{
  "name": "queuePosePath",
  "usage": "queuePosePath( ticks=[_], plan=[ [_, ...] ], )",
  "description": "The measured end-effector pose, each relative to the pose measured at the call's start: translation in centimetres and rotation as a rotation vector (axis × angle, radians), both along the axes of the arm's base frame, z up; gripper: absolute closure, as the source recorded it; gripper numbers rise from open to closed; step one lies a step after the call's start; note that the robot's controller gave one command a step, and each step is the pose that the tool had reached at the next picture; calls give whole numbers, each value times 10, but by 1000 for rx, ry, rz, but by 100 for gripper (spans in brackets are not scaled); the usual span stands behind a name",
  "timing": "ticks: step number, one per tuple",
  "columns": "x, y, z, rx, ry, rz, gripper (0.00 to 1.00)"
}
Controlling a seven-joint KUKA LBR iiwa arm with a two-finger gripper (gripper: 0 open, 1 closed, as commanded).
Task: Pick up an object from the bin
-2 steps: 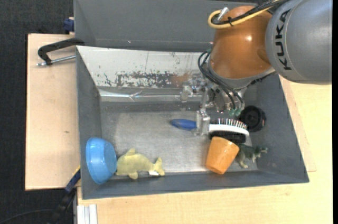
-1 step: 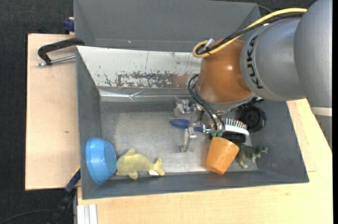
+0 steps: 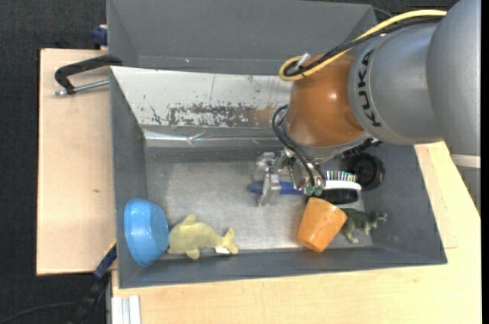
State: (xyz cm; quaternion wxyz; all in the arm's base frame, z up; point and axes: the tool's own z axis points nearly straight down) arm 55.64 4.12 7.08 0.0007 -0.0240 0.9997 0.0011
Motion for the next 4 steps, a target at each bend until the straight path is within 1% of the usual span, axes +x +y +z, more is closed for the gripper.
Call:
queuePosePath(
  ticks=[1, 2, 3, 4],
  plan=[
    [-1, 6, 127, 0, -13, -29, 100],
    [-23, 17, 232, 0, -15, -6, 100],
    [-24, 17, 227, -1, -5, -6, 0],
    [-22, 12, 45, -2, 7, 167, 0]
  ],
)
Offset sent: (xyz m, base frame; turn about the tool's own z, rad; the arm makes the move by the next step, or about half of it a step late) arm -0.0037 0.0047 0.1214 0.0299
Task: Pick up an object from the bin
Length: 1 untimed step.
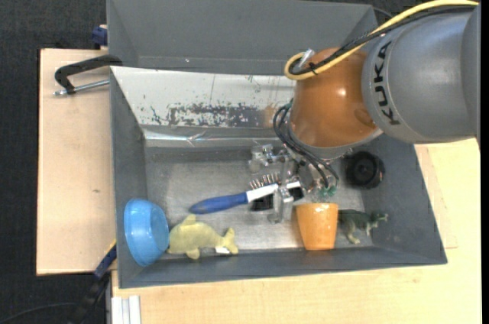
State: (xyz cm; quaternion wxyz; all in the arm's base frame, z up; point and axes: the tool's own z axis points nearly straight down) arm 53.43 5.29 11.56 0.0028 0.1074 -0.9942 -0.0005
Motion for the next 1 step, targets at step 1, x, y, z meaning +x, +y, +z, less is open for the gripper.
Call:
queuePosePath(
  ticks=[1],
  plan=[
    [2, 0, 5, 1, -9, -1, 100]
  ],
)
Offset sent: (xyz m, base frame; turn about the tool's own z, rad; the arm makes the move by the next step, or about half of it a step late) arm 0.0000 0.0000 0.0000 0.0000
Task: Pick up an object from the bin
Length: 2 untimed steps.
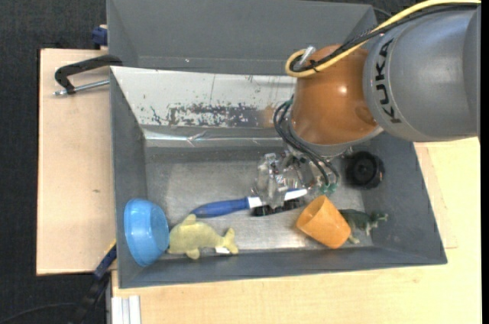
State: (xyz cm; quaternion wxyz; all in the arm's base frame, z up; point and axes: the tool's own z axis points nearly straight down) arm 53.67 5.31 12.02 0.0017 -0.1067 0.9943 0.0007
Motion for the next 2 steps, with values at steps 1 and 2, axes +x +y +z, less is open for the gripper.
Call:
queuePosePath(
  ticks=[1, 2],
  plan=[
    [-20, 20, -41, 2, -23, 199, 100],
    [-25, 18, -47, 0, -9, 200, 0]
  ],
)
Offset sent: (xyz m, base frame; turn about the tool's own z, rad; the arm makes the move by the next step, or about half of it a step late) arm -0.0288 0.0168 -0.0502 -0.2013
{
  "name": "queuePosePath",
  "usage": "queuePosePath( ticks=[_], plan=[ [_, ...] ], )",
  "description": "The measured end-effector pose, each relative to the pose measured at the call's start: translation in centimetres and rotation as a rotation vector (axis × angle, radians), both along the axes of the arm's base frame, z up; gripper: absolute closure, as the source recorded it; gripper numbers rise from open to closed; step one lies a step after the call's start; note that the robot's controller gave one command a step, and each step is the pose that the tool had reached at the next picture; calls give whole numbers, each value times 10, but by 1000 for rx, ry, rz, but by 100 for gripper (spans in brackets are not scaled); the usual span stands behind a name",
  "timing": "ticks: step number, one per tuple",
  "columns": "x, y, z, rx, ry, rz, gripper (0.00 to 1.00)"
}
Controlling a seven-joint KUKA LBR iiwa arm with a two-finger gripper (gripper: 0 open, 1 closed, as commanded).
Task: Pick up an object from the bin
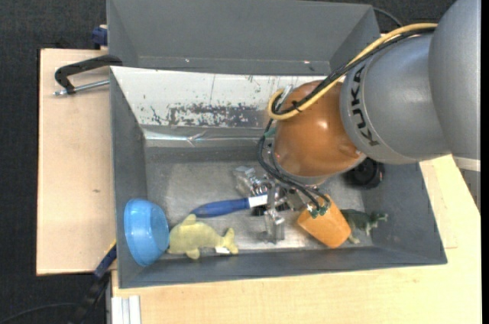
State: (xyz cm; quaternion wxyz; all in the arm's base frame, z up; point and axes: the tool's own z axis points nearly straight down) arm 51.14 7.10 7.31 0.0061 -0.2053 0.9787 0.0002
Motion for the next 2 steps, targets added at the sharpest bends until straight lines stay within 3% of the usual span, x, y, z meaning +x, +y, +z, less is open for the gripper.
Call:
queuePosePath(
  ticks=[1, 2],
  plan=[
    [-3, 0, -3, 0, 9, 0, 100],
    [-11, 8, 160, -1, -1, 104, 100]
  ],
)
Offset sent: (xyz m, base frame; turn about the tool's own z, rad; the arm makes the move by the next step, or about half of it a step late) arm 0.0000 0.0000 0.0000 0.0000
